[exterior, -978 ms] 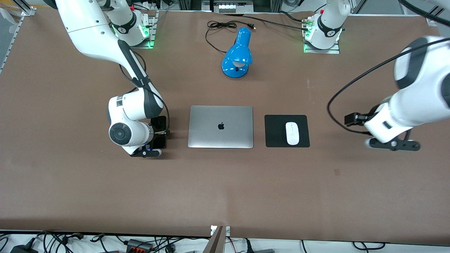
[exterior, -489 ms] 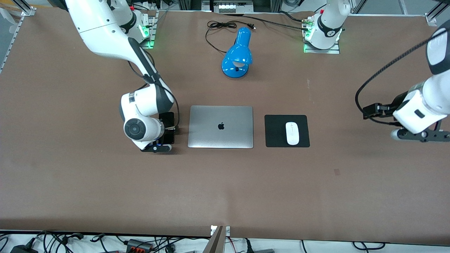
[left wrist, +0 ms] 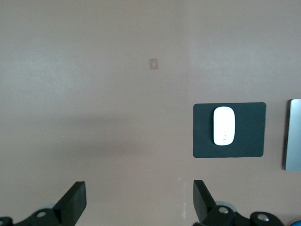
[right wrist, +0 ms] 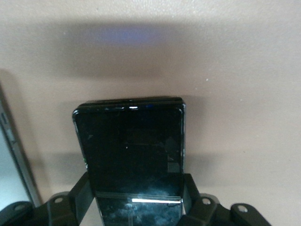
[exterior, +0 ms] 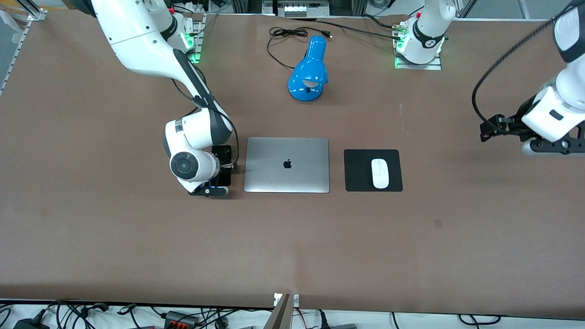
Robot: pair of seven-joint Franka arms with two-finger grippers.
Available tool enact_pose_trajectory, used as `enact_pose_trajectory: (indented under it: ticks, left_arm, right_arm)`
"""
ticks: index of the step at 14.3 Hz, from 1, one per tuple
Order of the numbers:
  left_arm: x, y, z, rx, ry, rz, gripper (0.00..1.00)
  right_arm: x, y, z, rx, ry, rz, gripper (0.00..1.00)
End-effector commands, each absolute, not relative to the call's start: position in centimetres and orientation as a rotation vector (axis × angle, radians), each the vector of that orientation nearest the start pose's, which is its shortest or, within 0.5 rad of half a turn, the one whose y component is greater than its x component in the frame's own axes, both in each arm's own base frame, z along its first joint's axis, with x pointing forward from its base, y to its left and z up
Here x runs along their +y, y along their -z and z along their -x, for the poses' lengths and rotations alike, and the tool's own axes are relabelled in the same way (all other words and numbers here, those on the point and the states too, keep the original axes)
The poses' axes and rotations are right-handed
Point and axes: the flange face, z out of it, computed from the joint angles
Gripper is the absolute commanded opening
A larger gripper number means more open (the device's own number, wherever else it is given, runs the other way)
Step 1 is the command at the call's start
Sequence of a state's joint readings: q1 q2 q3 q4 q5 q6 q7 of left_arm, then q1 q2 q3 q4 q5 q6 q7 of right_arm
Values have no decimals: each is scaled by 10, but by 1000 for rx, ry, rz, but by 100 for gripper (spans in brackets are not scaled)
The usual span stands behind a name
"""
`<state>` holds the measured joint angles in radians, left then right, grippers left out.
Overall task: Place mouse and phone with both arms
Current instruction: 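Lower the phone with the right gripper beside the silver laptop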
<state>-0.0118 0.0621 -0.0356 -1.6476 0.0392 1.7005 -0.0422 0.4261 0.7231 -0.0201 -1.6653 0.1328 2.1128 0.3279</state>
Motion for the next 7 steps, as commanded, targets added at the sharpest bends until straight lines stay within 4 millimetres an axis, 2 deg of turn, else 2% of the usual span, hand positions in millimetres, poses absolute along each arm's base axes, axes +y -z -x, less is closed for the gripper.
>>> enact_pose_trajectory:
  ticks: [1,2,3,4,5,7]
  left_arm:
    - [-26,-579,-577,64,3,3121,100]
    - [-29,-579,-578,71,6,3116,100]
    - [-33,-578,-580,84,11,3115,100]
    - [-34,-577,-582,84,11,3112,100]
    - [-36,-581,-583,90,21,3117,100]
    - [-49,-581,-581,120,15,3108,100]
  right_arm:
    - [268,-166,-592,35,-448,3114,27]
    - [268,-166,-591,33,-450,3115,29]
    - [267,-167,-591,35,-453,3114,51]
    - [268,-170,-592,58,-449,3115,100]
    - [268,-179,-595,65,-433,3113,100]
    - [270,-216,-602,61,-387,3103,100]
